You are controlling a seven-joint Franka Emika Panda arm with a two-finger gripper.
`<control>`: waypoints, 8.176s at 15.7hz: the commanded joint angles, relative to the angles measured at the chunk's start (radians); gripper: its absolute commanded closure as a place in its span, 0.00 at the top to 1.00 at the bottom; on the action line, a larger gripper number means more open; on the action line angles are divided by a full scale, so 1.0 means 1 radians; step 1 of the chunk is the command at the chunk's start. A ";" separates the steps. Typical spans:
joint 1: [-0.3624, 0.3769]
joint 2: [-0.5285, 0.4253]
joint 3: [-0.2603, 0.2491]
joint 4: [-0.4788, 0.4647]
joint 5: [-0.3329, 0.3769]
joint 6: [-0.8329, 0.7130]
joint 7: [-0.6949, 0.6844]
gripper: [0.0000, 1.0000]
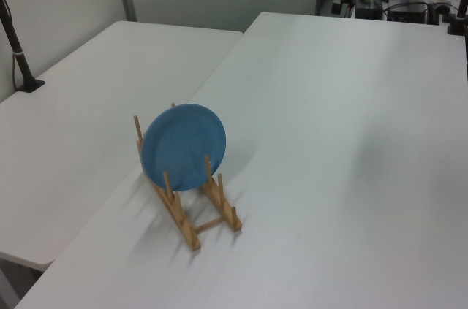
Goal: Pick plate from plate rack
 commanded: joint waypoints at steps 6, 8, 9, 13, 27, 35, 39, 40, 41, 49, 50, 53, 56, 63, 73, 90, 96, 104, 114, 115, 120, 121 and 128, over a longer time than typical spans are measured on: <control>0.017 -0.018 -0.014 -0.020 -0.011 -0.010 -0.013 1.00; 0.017 -0.018 -0.014 -0.020 -0.010 -0.010 -0.013 1.00; 0.017 -0.018 -0.014 -0.020 -0.010 -0.010 -0.013 1.00; 0.017 -0.018 -0.014 -0.020 -0.008 -0.010 -0.013 1.00; 0.009 -0.015 -0.010 0.007 -0.016 -0.037 -0.226 1.00; 0.022 0.039 0.173 0.087 -0.126 0.073 -0.200 1.00; 0.095 0.106 0.239 0.087 -0.304 0.249 -0.012 1.00; 0.109 0.129 0.240 0.087 -0.347 0.298 0.048 1.00; 0.120 0.152 0.242 0.087 -0.375 0.343 0.085 1.00; 0.275 0.325 0.240 0.155 -0.651 0.479 0.384 0.97; 0.289 0.344 0.240 0.162 -0.684 0.486 0.422 0.96; 0.322 0.384 0.233 0.182 -0.723 0.527 0.493 0.96; 0.344 0.436 0.231 0.238 -0.772 0.541 0.586 0.97; 0.374 0.530 0.230 0.305 -0.976 0.582 0.789 0.99; 0.395 0.593 0.231 0.311 -1.113 0.584 0.878 0.90; 0.402 0.606 0.231 0.311 -1.154 0.602 0.929 0.30; 0.404 0.605 0.231 0.311 -1.157 0.602 0.929 0.14; 0.419 0.603 0.230 0.311 -1.157 0.601 0.927 0.00; 0.378 0.507 0.233 0.305 -1.134 0.601 0.923 0.00; 0.364 0.490 0.234 0.301 -1.114 0.601 0.920 0.00; 0.287 0.386 0.236 0.233 -0.830 0.591 0.695 0.00; 0.269 0.360 0.236 0.213 -0.770 0.590 0.642 0.00; 0.132 0.251 0.231 0.149 -0.380 0.373 0.230 0.00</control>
